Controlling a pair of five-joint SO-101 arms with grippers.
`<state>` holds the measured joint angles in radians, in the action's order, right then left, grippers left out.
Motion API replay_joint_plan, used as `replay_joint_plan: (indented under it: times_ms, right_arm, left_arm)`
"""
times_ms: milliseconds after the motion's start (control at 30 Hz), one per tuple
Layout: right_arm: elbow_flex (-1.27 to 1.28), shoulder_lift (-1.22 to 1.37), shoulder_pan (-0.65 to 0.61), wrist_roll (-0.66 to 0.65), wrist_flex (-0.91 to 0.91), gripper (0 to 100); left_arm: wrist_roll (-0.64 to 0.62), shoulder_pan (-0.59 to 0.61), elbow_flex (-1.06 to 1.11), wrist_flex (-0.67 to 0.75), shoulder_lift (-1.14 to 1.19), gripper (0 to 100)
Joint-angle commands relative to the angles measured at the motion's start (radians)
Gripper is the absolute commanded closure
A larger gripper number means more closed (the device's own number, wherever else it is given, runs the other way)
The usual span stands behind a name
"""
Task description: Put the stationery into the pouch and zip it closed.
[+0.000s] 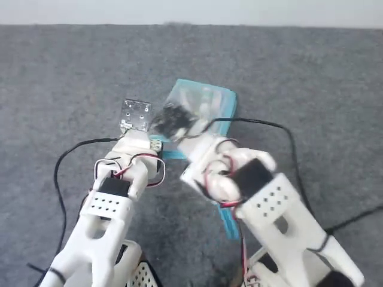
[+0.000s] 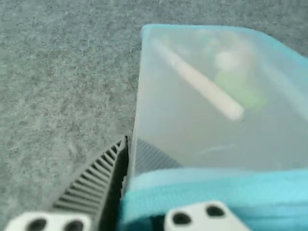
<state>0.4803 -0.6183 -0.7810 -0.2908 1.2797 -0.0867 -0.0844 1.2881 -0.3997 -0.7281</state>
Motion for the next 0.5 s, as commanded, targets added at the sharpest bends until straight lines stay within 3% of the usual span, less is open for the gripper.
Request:
replay_joint_plan:
  times_ms: [0,133,333,467]
  right_arm:
    - [-0.084,0.022,-0.133,-0.044,0.004,99.3]
    - [-0.071,0.019,-0.216,-0.071,0.001,99.3]
    - [0.035,0.018,-0.156,-0.055,-0.058,98.0]
    - [0.049,0.012,-0.133,-0.017,-0.012,80.5]
  left_arm:
    - [-0.018,-0.002,-0.007,0.021,0.009,99]
    - [-0.035,0.0,-0.005,0.025,0.009,99]
    - [-0.037,0.0,-0.005,0.025,0.009,99]
    - [-0.034,0.009,-0.005,0.023,0.009,99]
